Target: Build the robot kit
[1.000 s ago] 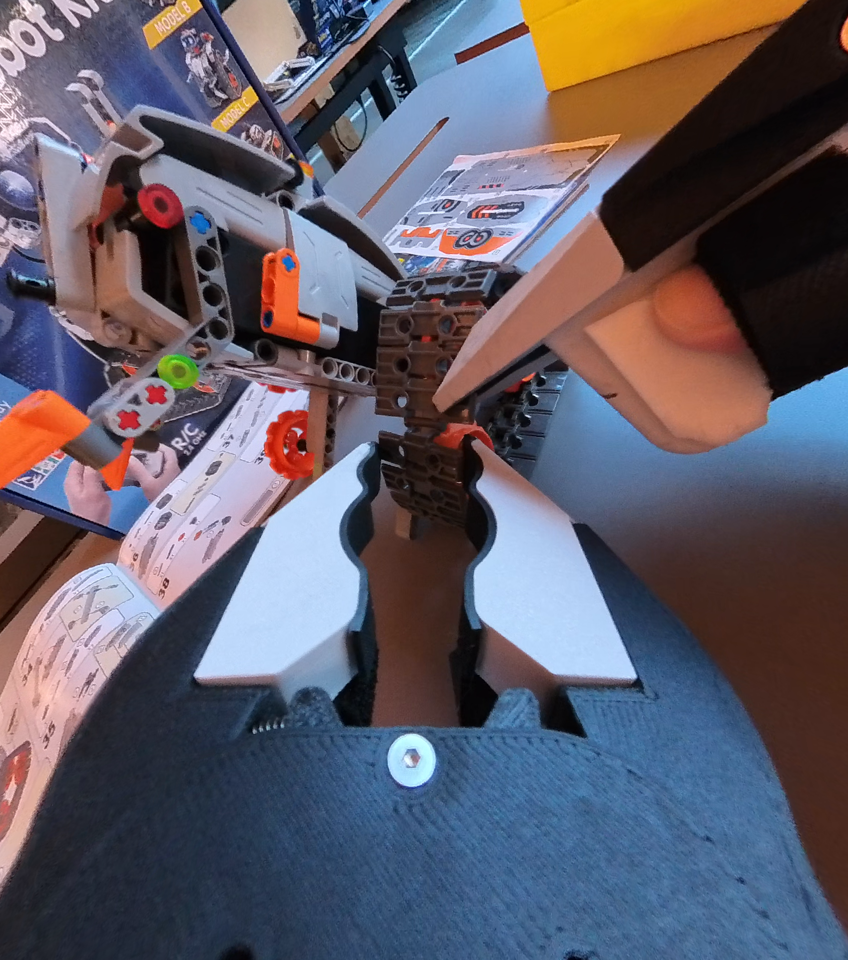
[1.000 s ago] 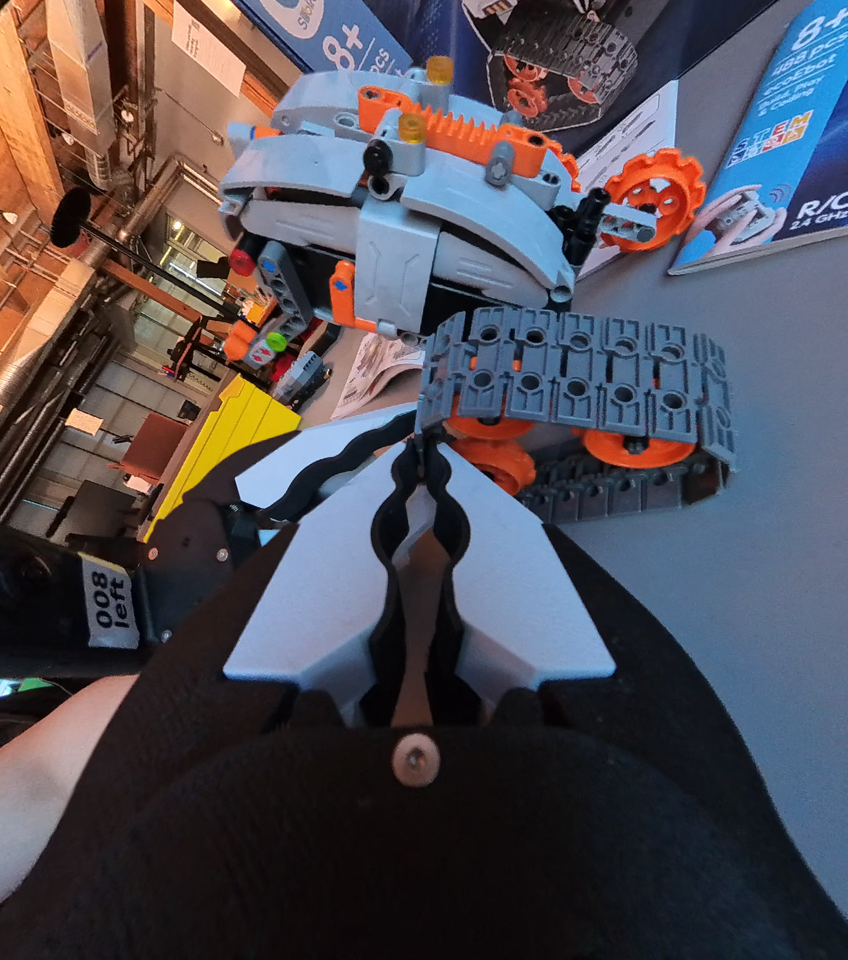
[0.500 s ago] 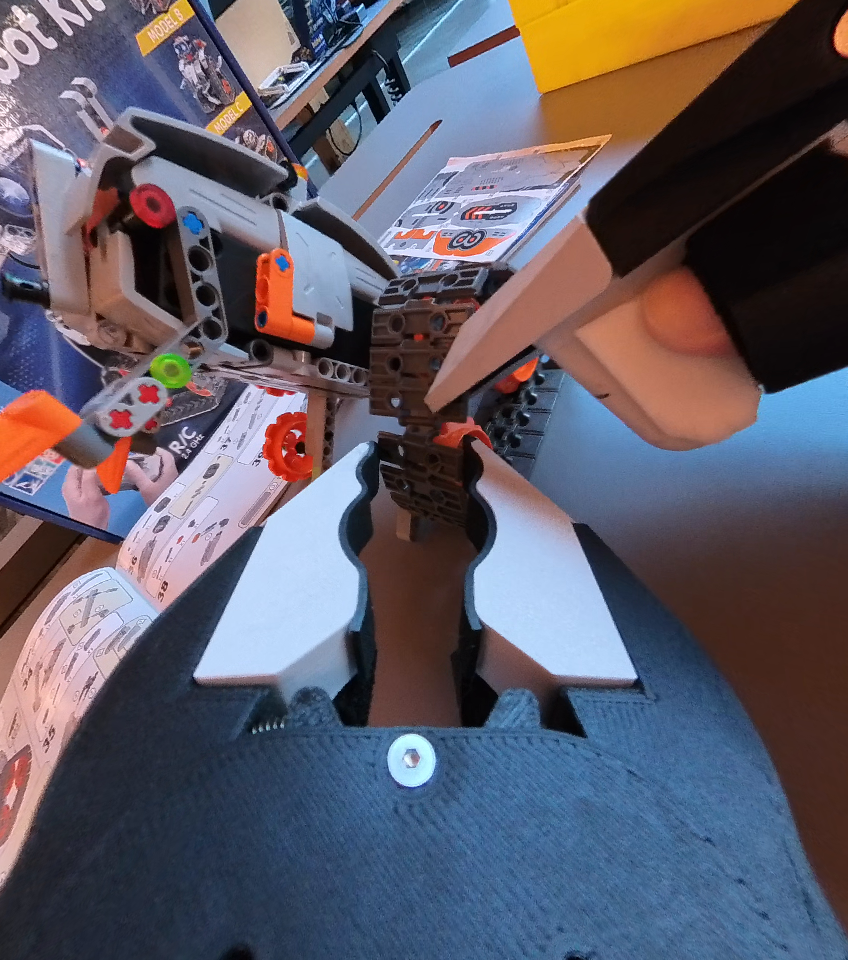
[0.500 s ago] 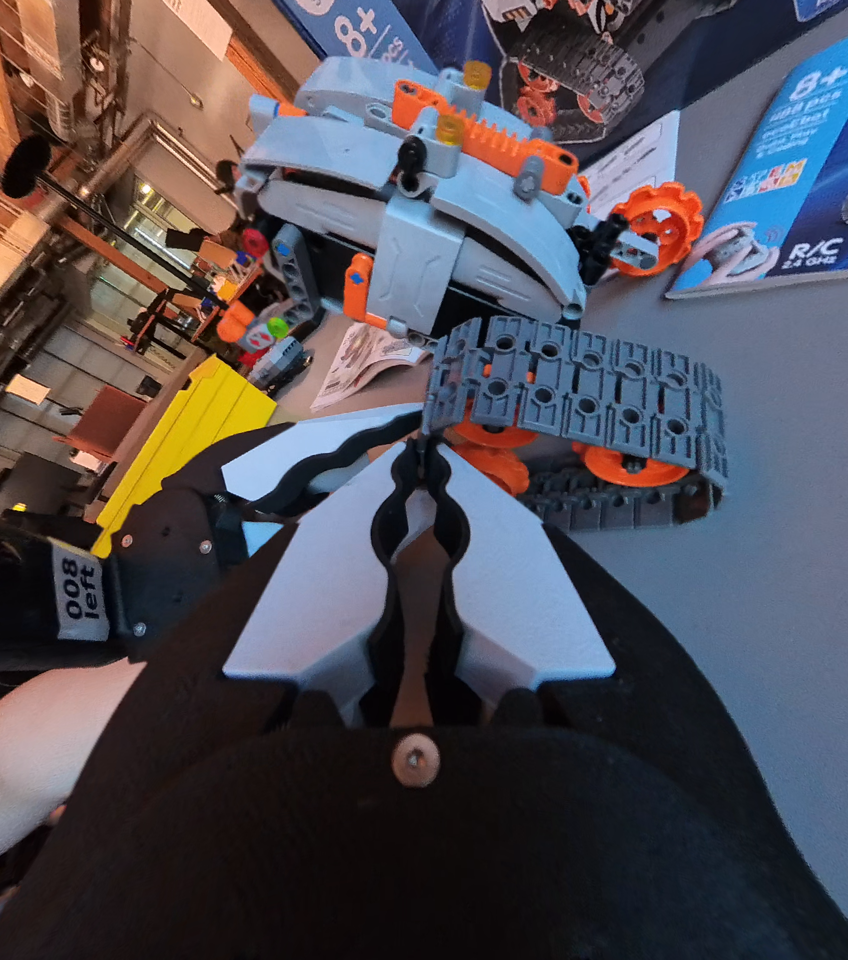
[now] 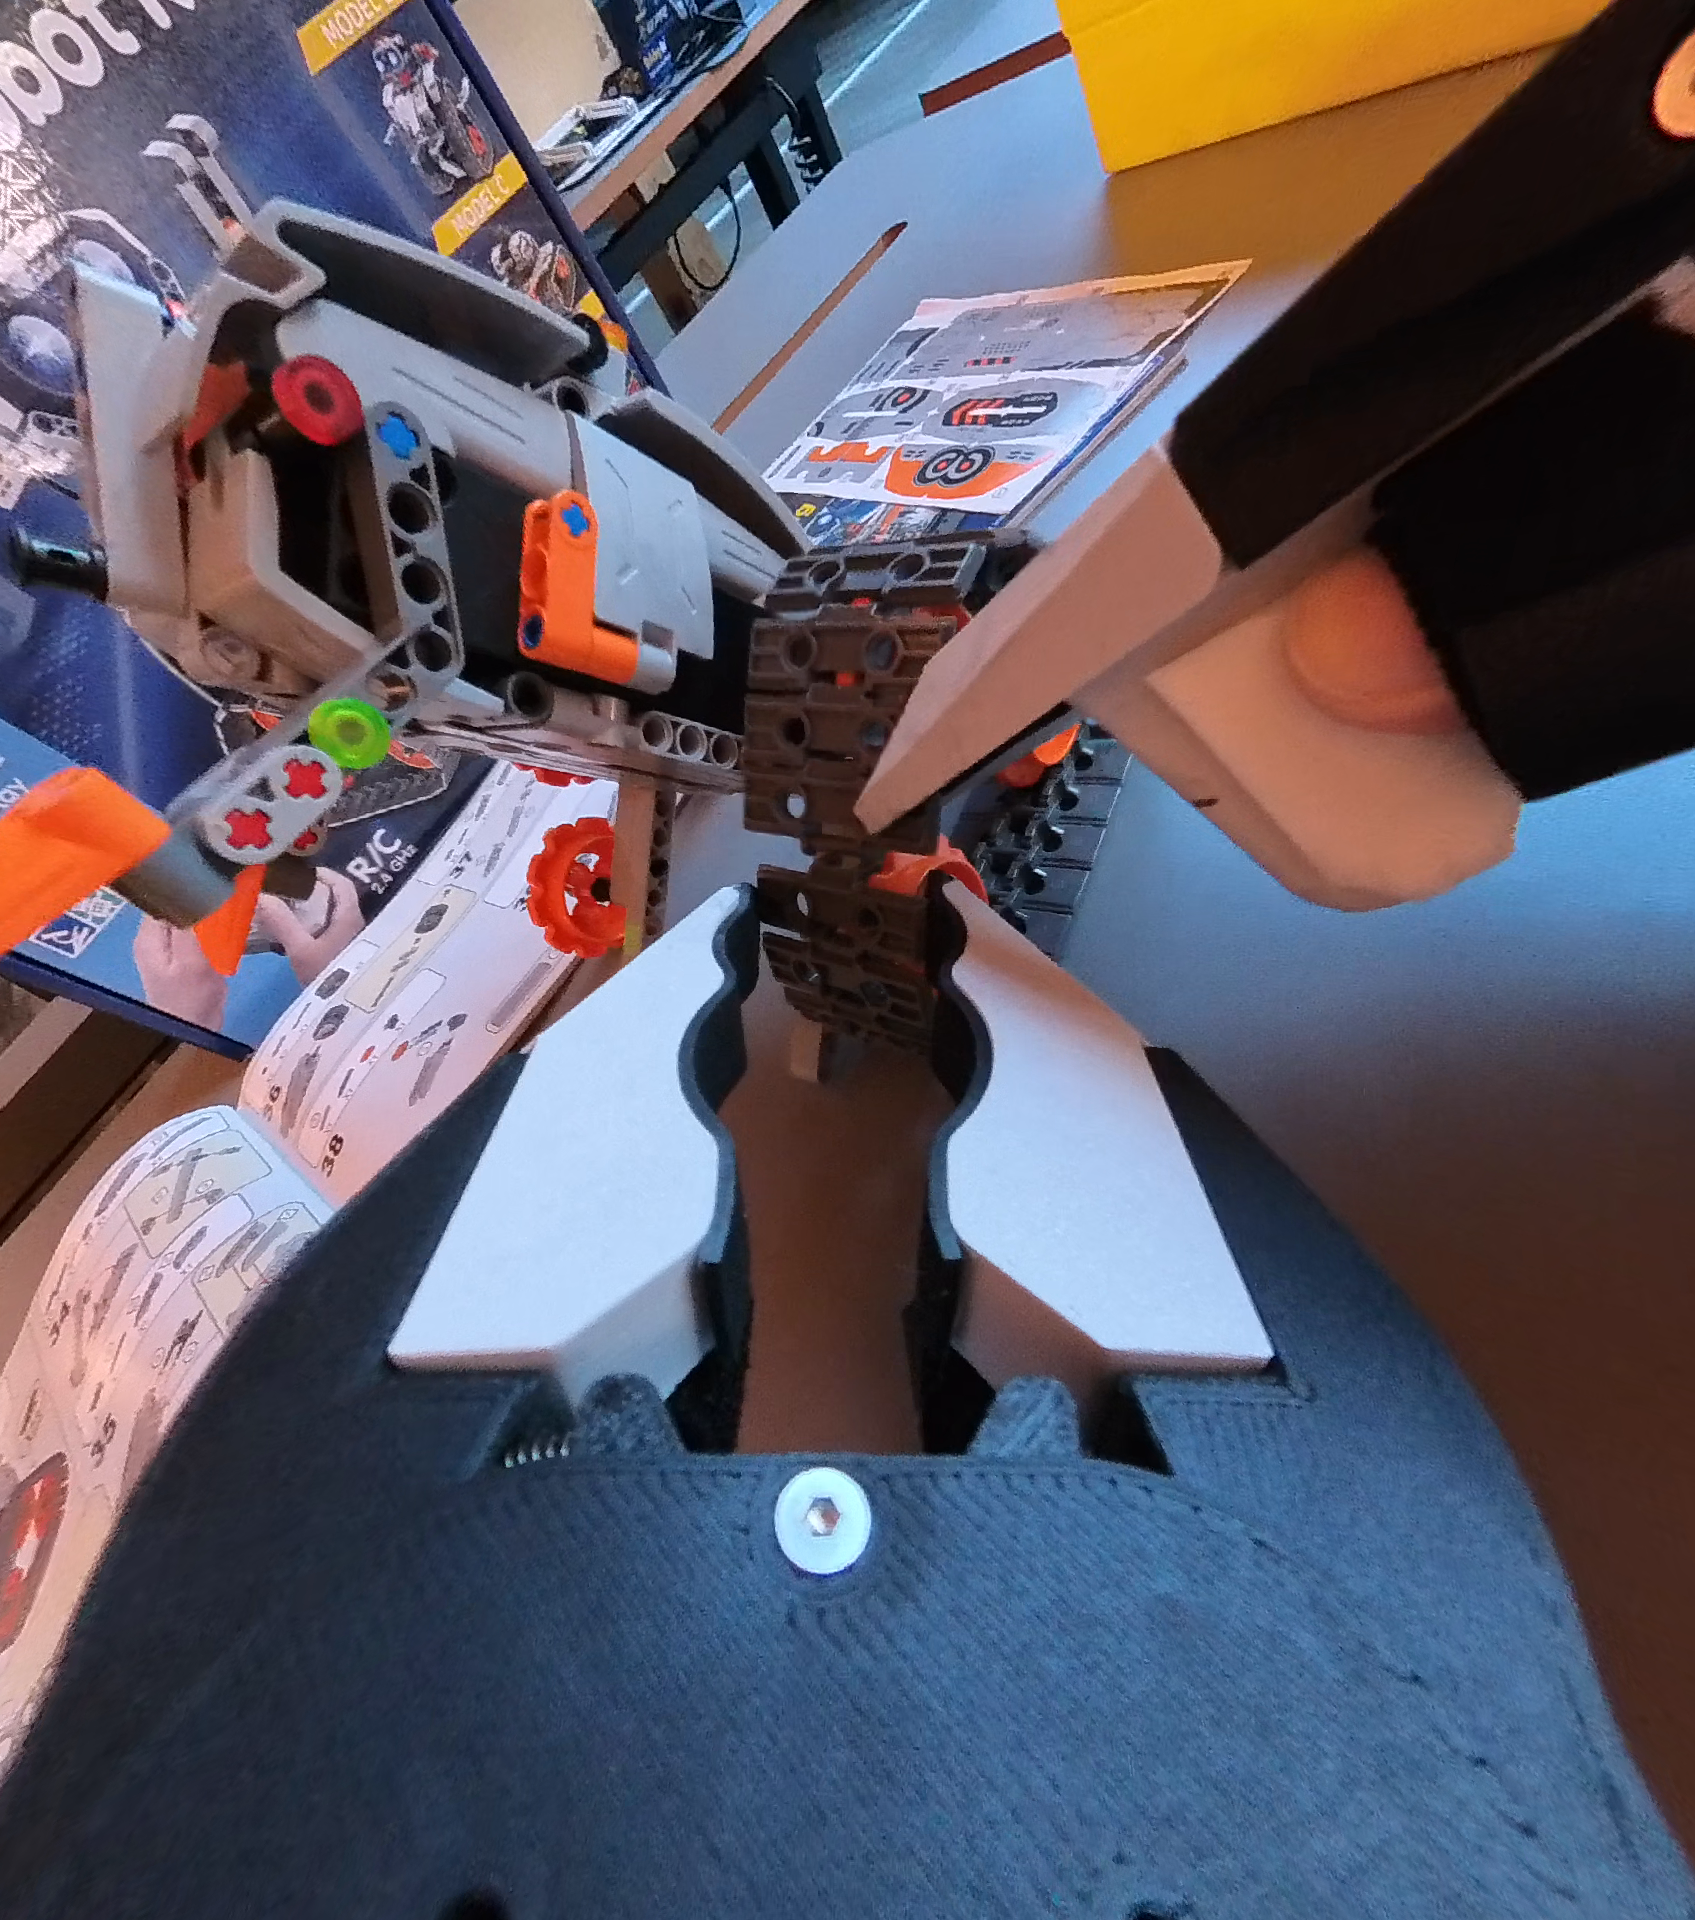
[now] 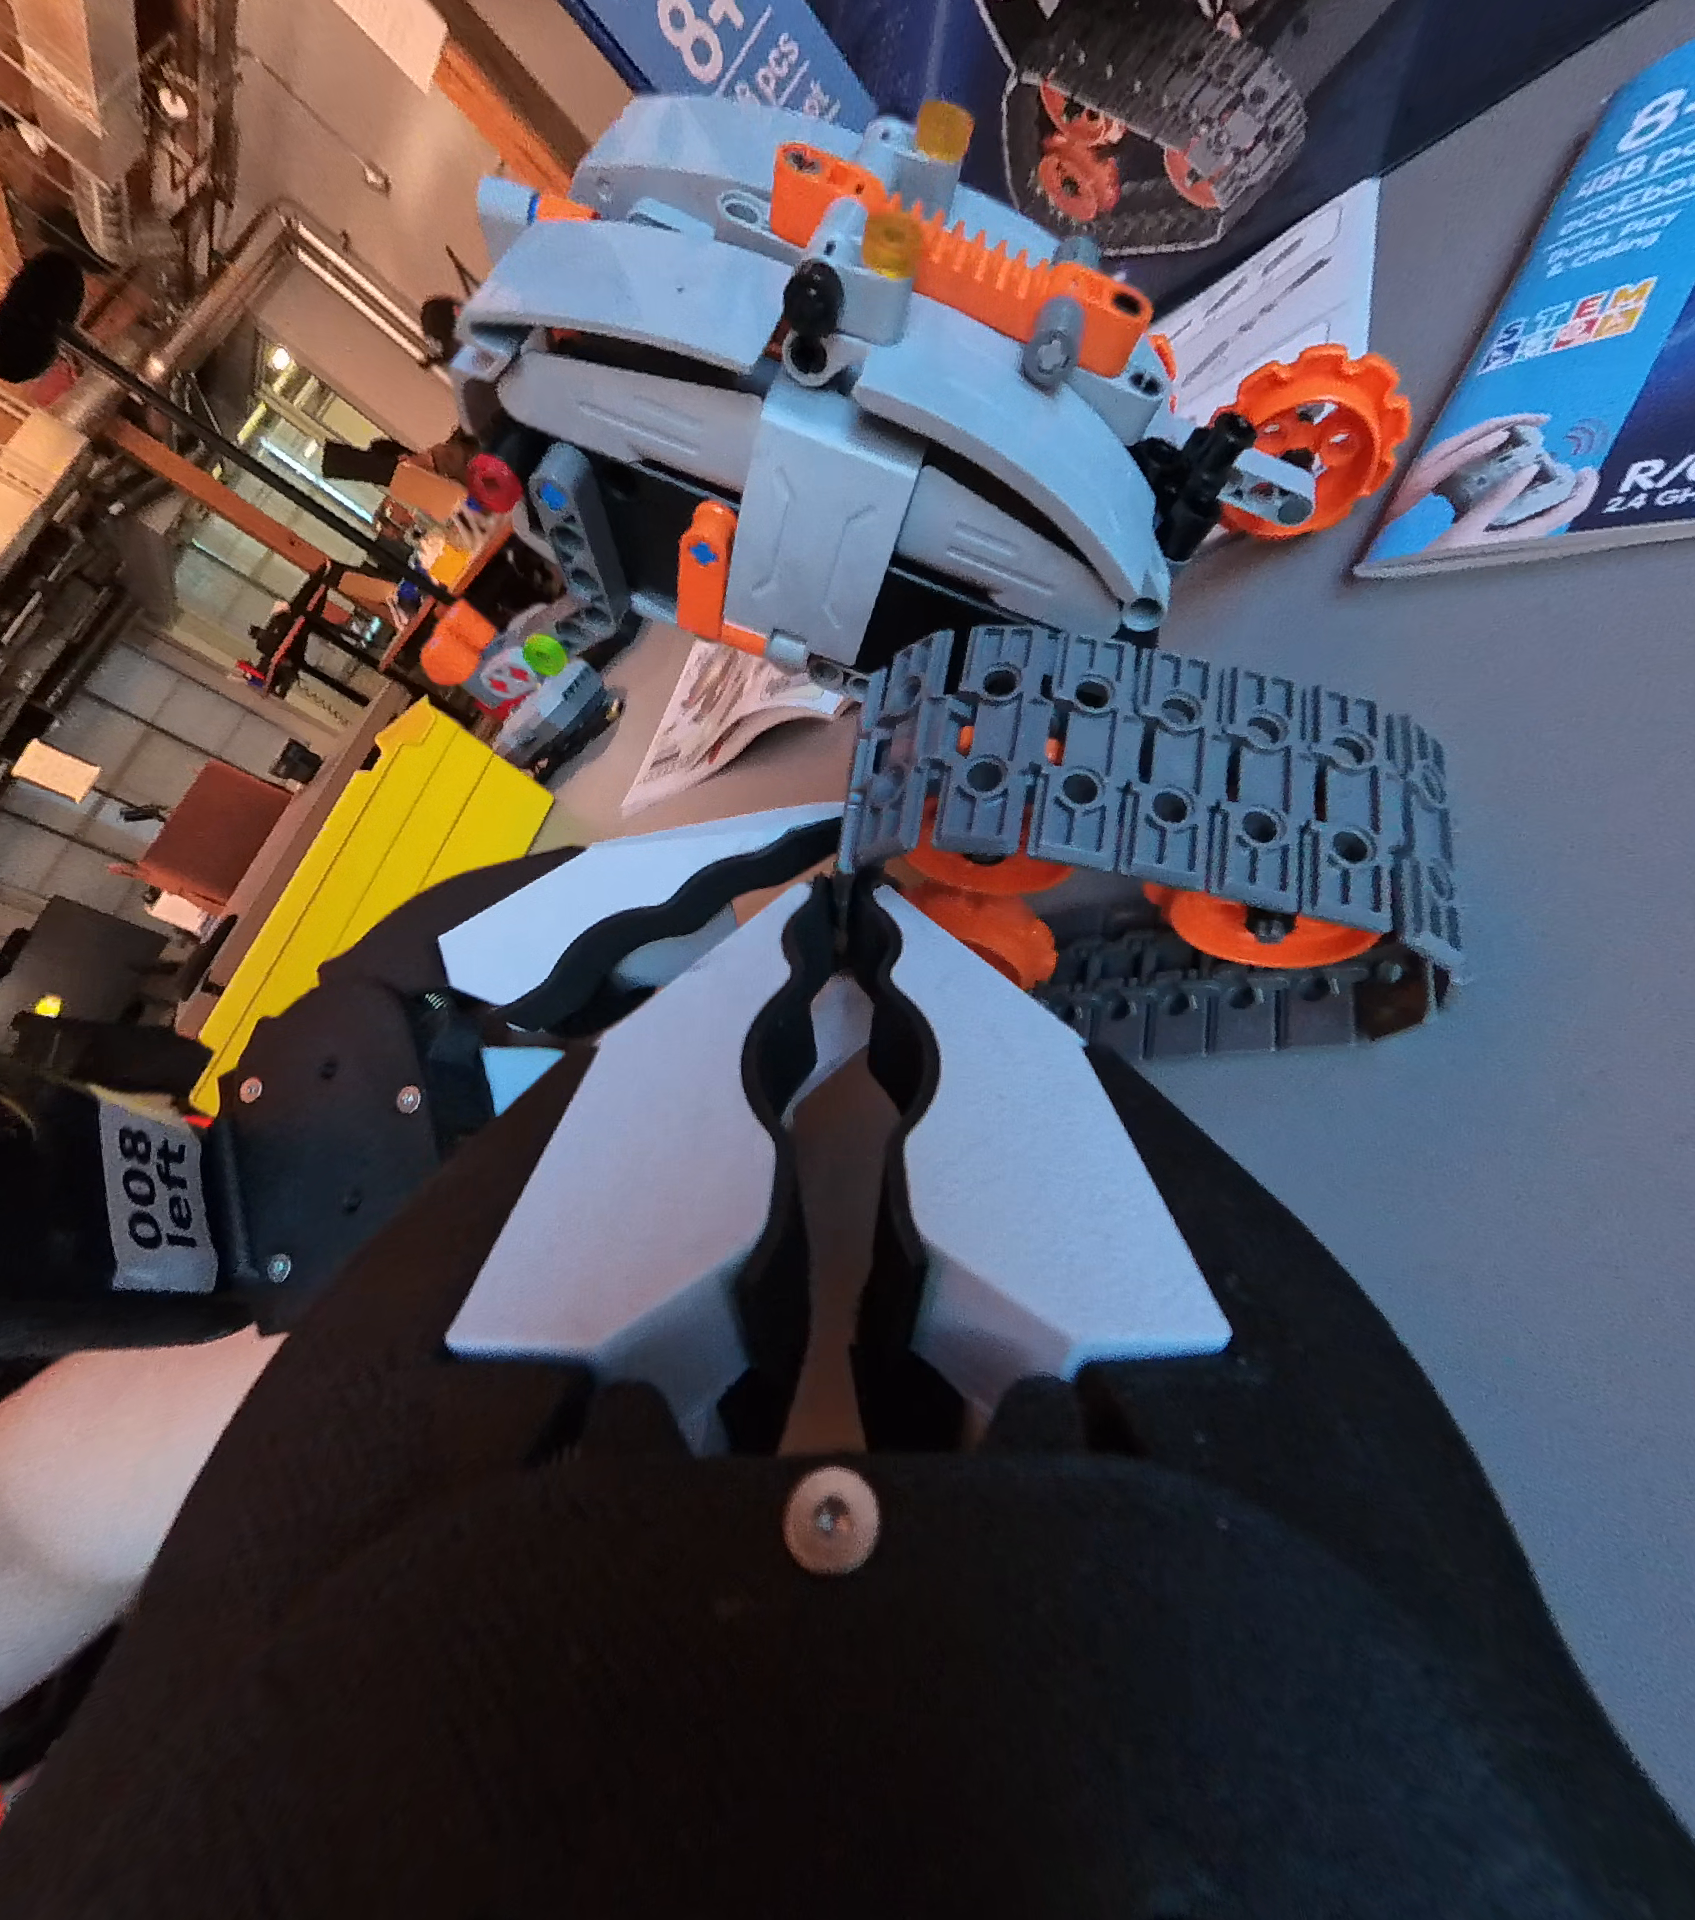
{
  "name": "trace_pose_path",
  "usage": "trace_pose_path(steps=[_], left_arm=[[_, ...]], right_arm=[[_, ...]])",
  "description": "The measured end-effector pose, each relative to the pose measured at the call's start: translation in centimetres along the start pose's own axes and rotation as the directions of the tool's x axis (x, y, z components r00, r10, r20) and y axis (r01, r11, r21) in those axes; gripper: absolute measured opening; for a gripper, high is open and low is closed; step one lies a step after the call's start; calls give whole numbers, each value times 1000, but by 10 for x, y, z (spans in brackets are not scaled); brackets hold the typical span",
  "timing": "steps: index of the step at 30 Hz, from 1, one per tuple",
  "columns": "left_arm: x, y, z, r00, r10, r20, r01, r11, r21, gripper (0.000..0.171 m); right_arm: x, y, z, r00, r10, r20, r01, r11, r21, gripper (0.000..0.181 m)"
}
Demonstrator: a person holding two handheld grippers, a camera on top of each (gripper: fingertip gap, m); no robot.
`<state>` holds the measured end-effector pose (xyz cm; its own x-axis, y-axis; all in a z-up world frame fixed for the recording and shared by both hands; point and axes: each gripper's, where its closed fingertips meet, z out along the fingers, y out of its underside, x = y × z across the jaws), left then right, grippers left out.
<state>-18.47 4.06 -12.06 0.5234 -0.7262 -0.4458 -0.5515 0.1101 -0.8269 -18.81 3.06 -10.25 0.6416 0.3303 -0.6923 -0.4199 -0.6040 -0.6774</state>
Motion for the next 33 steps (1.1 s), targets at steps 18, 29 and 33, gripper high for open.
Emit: trace_pose_path(steps=[18, 29, 33], left_arm=[[-1, 0, 0, 1000, 5, 14, -5, 1000, -1, 30], [-5, 6, -1, 998, 7, -57, -6, 1000, 7, 30], [-8, 10, -5, 995, 49, -81, -47, 999, 25, 31]], right_arm=[[-1, 4, 2, 1000, 6, -8, -7, 996, -87, 2], [-6, 0, 2, 997, 46, 56, -34, 982, -184, 3], [-7, 1, 0, 995, 44, 88, -27, 983, -181, 5]])
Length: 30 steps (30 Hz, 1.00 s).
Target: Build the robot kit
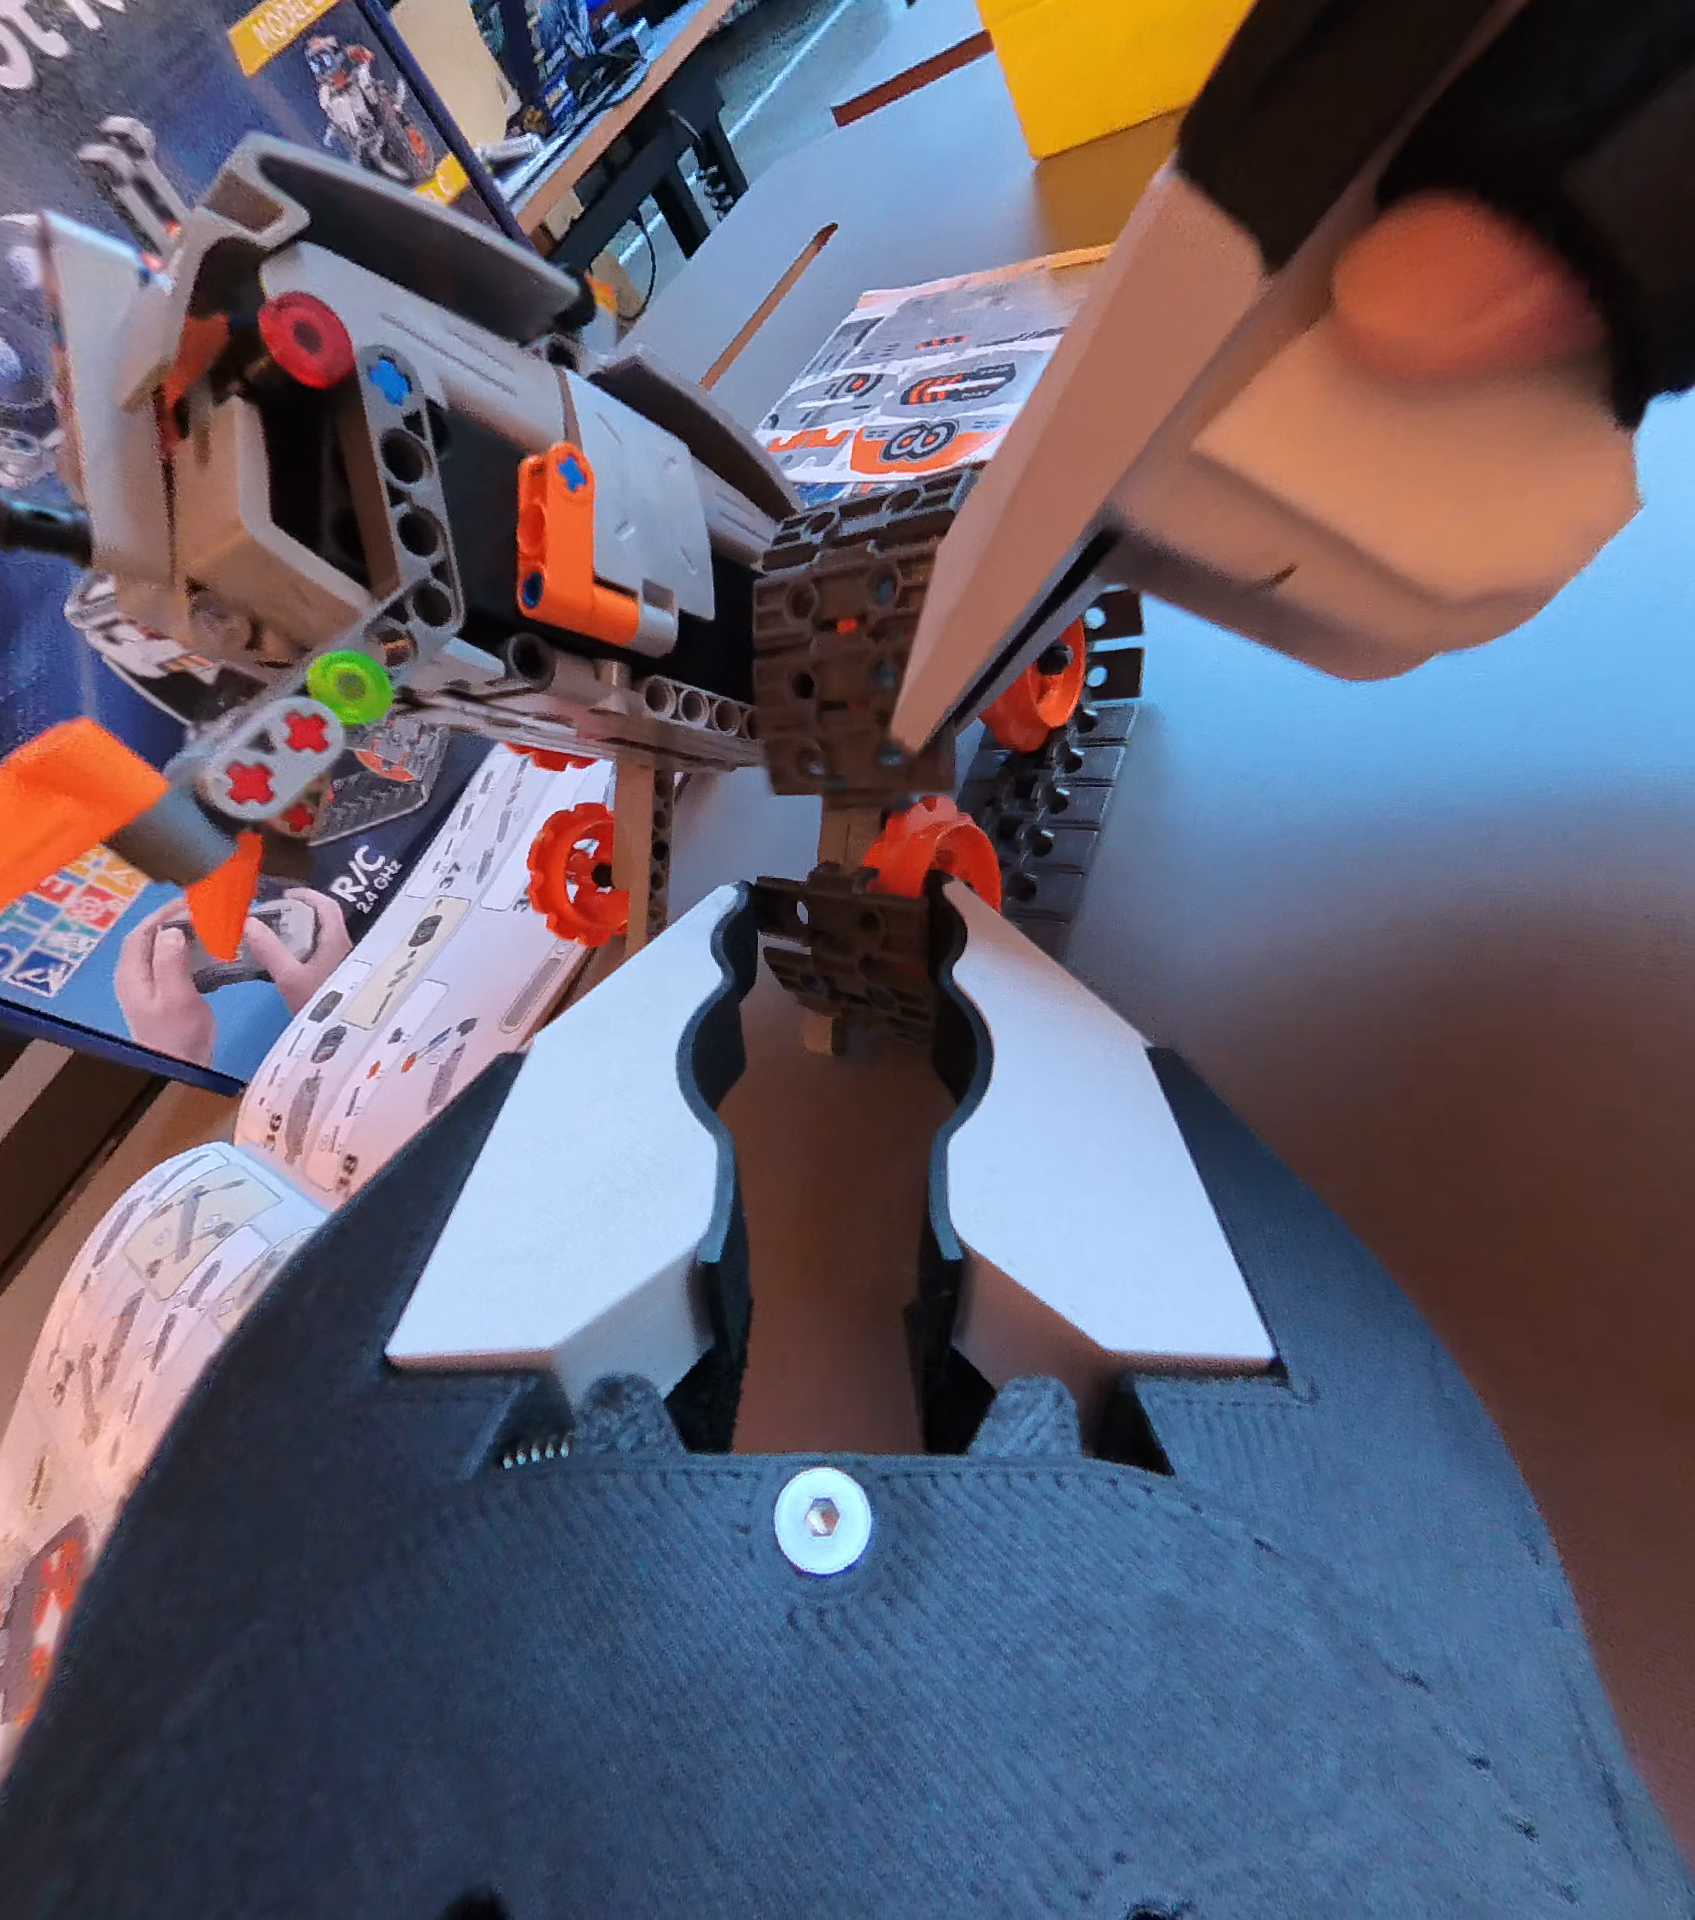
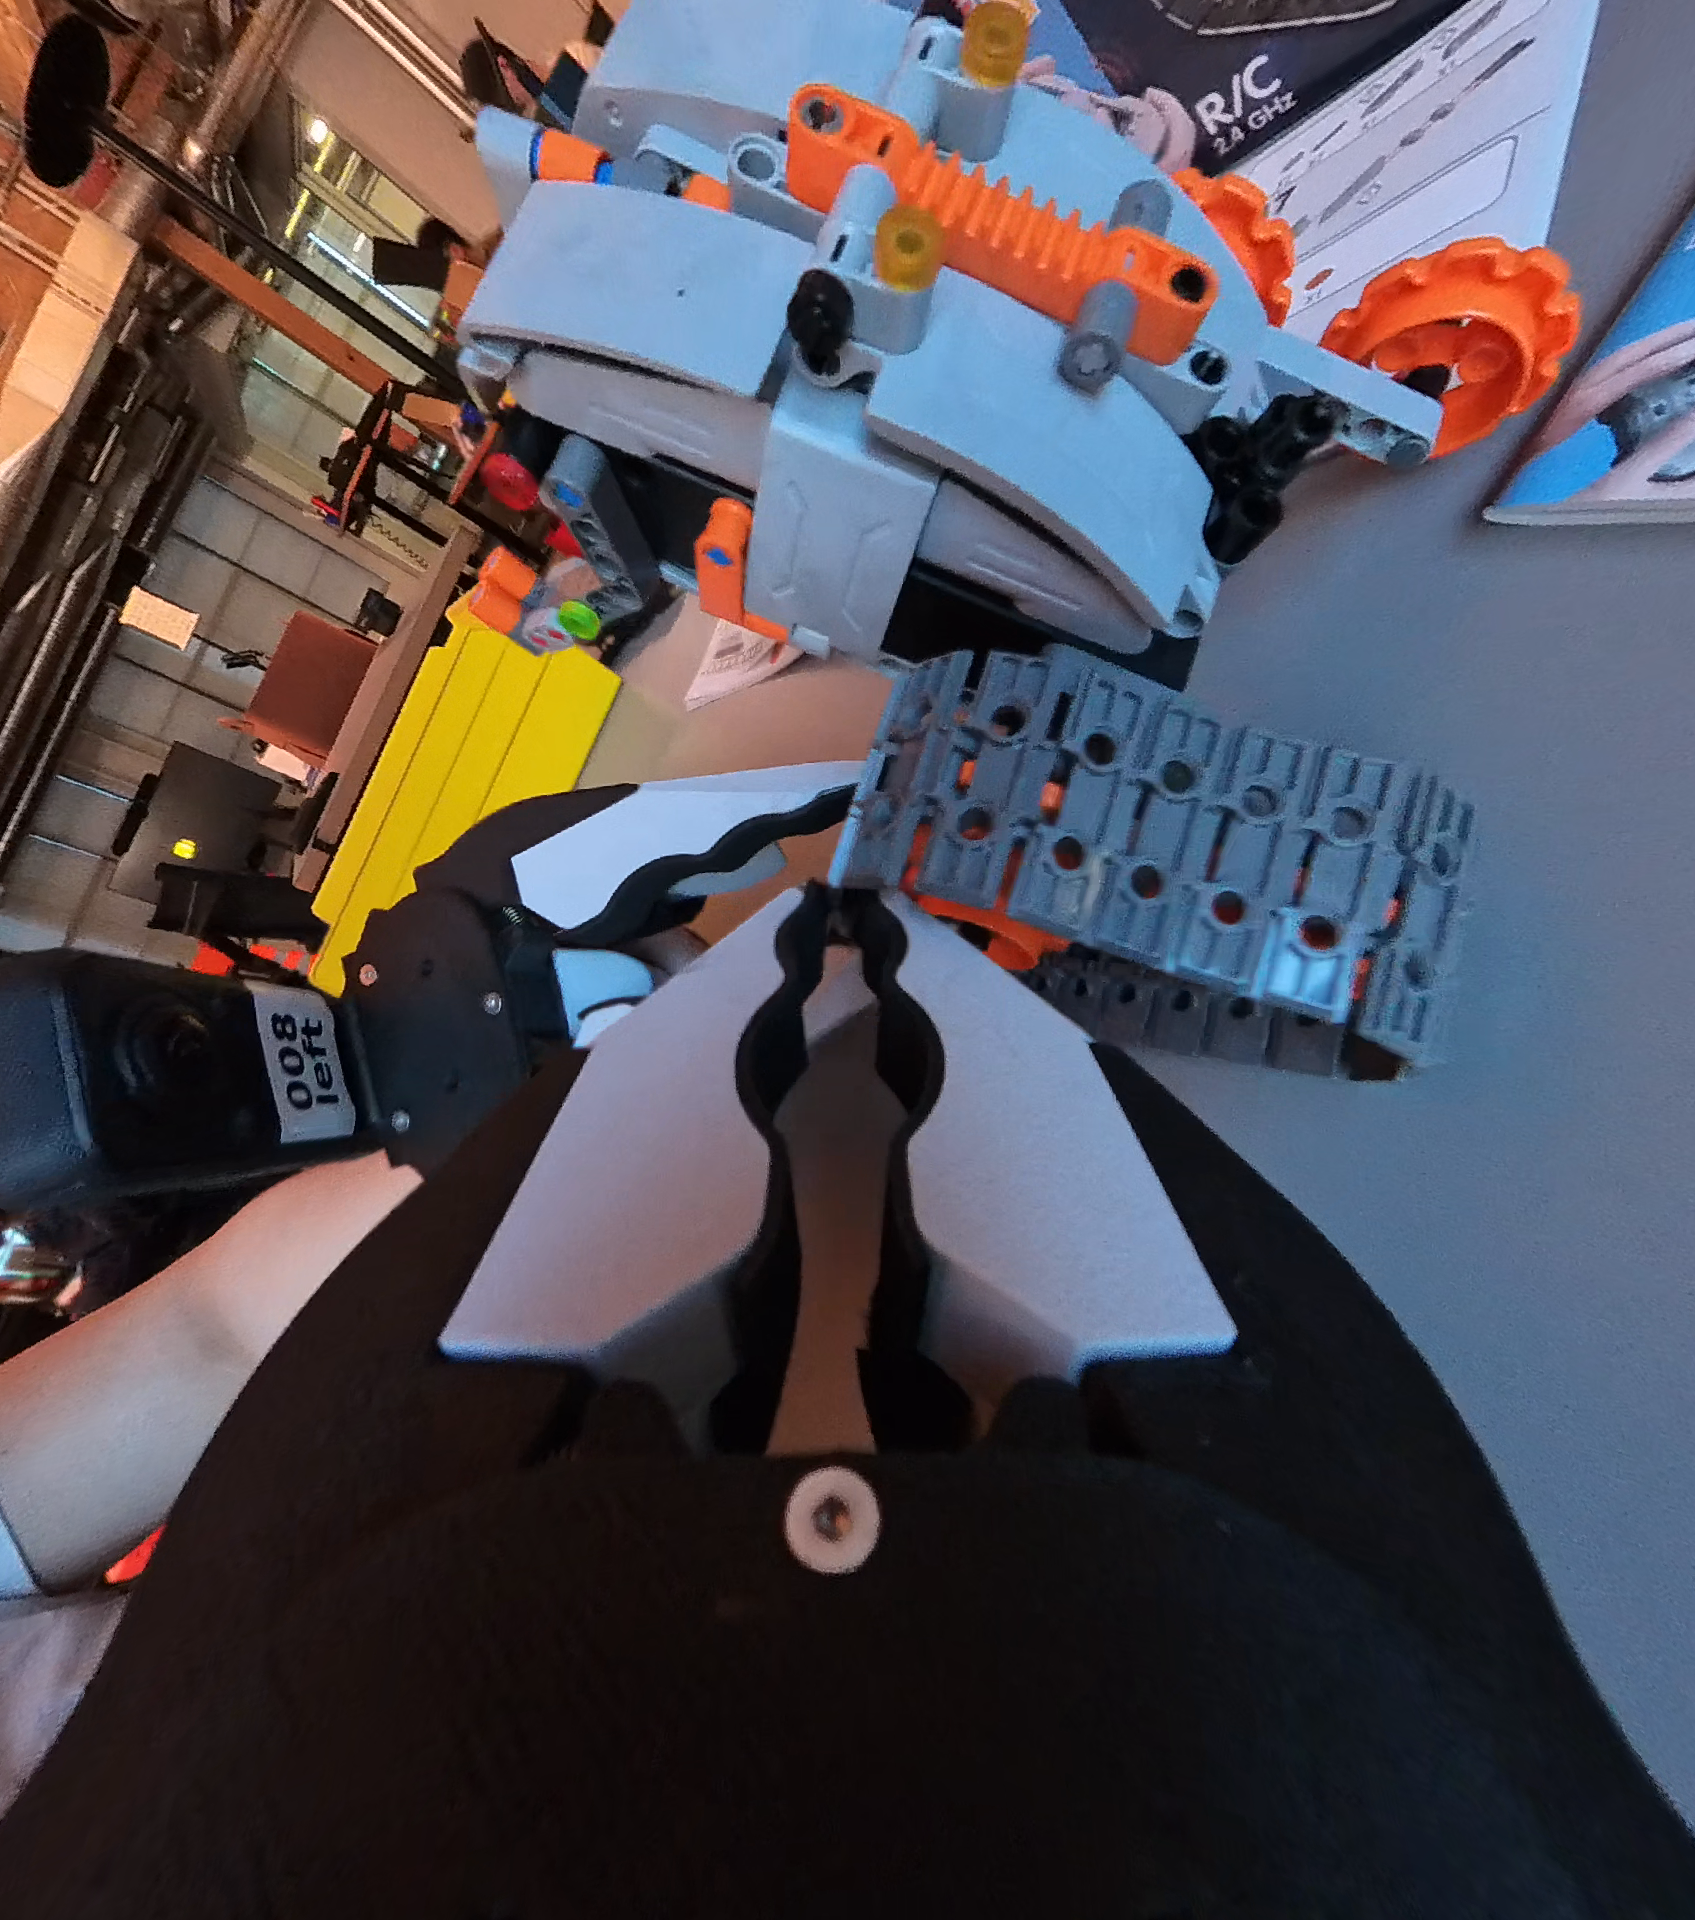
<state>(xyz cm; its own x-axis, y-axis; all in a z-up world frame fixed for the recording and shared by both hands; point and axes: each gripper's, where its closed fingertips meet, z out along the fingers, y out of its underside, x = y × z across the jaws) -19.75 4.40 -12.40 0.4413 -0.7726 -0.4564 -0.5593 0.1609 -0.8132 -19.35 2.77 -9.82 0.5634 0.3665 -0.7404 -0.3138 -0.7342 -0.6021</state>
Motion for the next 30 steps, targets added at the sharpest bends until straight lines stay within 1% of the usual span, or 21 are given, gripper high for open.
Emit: trace_pose_path(steps=[2, 4, 8, 10, 11, 12, 14, 15, 18, 20, 21, 22, 23, 24, 26, 27, 28, 29, 30], left_arm=[[-3, 2, -2, 1000, -21, -13, 21, 1000, -2, 31], [-6, 6, -4, 997, -67, -25, 67, 998, -17, 31], [-8, 9, -7, 990, -138, -36, 136, 990, -35, 32], [-8, 9, -7, 989, -144, -38, 142, 989, -38, 32], [-8, 9, -7, 988, -147, -38, 146, 989, -40, 32], [-8, 10, -7, 988, -153, -38, 151, 988, -44, 32], [-7, 12, -7, 984, -172, -42, 169, 984, -59, 32], [-7, 12, -7, 981, -186, -47, 183, 981, -67, 32], [-6, 13, -8, 967, -246, -70, 240, 968, -78, 33], [-7, 13, -9, 959, -273, -81, 267, 961, -78, 33], [-7, 13, -9, 956, -280, -84, 274, 959, -78, 33], [-7, 12, -9, 955, -284, -86, 278, 958, -77, 33], [-7, 12, -9, 954, -286, -88, 280, 957, -76, 33], [-7, 11, -9, 954, -288, -89, 282, 957, -73, 33], [-7, 10, -9, 952, -292, -91, 287, 956, -68, 33], [-7, 10, -9, 951, -294, -93, 288, 955, -68, 33], [-7, 10, -8, 951, -296, -94, 290, 955, -68, 33], [-7, 10, -8, 950, -298, -96, 292, 954, -69, 33], [-7, 10, -8, 949, -300, -98, 294, 953, -70, 33]], right_arm=[[1, 1, -4, 1000, 11, 14, -11, 1000, -1, 14], [-1, 1, -11, 999, 10, 44, -10, 1000, 1, 18], [-9, -3, -34, 994, -31, 102, 30, 999, 17, 17], [-10, -7, -50, 987, -130, 96, 127, 991, 34, 17], [-3, -9, -57, 978, -202, 51, 200, 979, 36, 16], [8, -10, -63, 960, -279, -15, 280, 960, 22, 17], [33, -13, -71, 898, -417, -144, 417, 908, -28, 22], [40, -14, -71, 865, -472, -172, 470, 881, -52, 26], [42, -9, -60, 796, -595, -113, 588, 803, -93, 29], [46, -10, -55, 722, -683, -115, 672, 731, -119, 32], [45, -13, -53, 691, -715, -108, 705, 700, -117, 36], [41, -16, -51, 677, -731, -87, 725, 683, -94, 37], [37, -22, -51, 683, -726, -77, 724, 687, -61, 36], [36, -30, -51, 704, -706, -77, 706, 708, -28, 34], [42, -42, -52, 762, -643, -76, 646, 764, 6, 18], [49, -45, -51, 788, -609, -89, 611, 791, -6, 13], [53, -42, -47, 801, -595, -73, 593, 804, -42, 12], [56, -34, -43, 799, -600, -50, 594, 799, -94, 10], [62, -26, -39, 789, -612, -52, 599, 786, -152, 8]])
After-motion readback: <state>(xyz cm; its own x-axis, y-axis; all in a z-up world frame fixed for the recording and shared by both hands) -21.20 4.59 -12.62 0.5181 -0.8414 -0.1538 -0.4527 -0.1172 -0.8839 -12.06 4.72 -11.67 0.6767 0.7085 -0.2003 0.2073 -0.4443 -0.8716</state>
